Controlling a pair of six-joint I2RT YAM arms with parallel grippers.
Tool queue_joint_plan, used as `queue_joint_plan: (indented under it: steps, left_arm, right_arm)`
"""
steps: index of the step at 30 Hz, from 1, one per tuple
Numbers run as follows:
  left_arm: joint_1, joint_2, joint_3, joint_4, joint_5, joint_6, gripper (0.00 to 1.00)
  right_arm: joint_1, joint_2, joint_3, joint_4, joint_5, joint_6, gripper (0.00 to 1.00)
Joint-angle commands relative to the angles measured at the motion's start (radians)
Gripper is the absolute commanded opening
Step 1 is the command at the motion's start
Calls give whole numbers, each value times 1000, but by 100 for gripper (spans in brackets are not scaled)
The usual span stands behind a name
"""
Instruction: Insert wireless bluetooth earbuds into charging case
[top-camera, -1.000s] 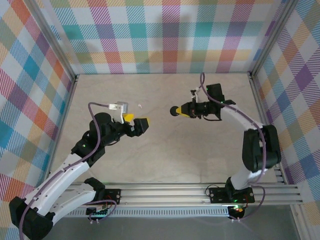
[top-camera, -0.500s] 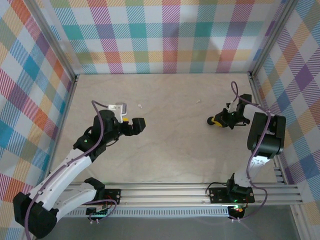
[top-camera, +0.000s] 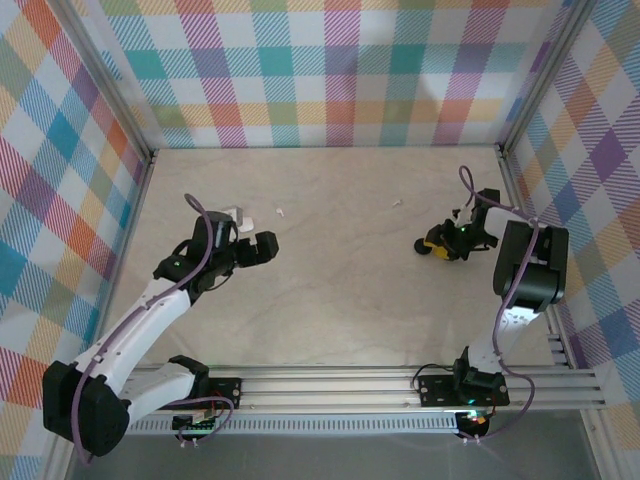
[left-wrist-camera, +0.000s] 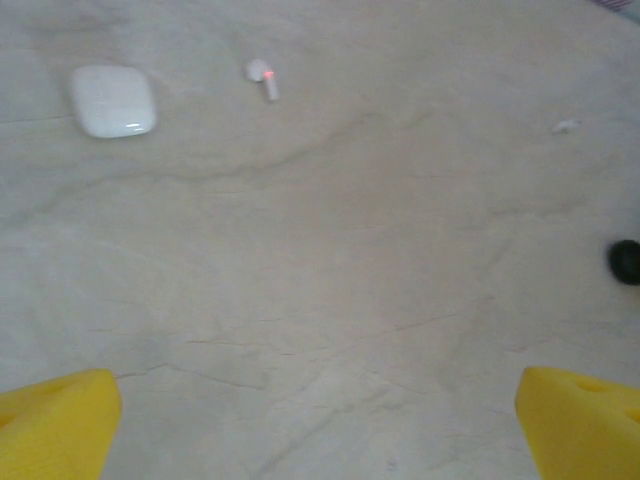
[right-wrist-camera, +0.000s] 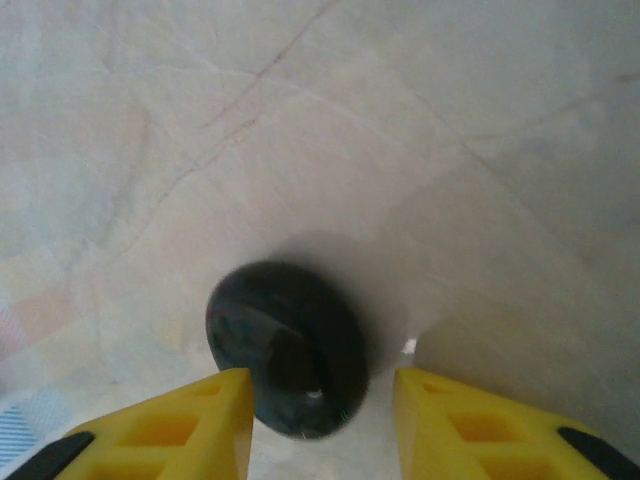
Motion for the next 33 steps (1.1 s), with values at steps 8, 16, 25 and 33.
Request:
queue_joint_plan:
  steps: [8,16,25,33]
  left_arm:
    - [134,381,177,61,58,46,99]
    - [181,722,442,-39,-53,39,88]
    - [238,891,600,-73,-58,-9,76]
    - [241,1029,716,-158,-29,10,77]
  right_arm:
    - [61,-231,-15,47,-40,129,45]
    - [281,-272,-37,107,-15,142,45]
    - [358,-219,-4,153,-91,170,45]
    - [366,-231,11,154,-87,156,46]
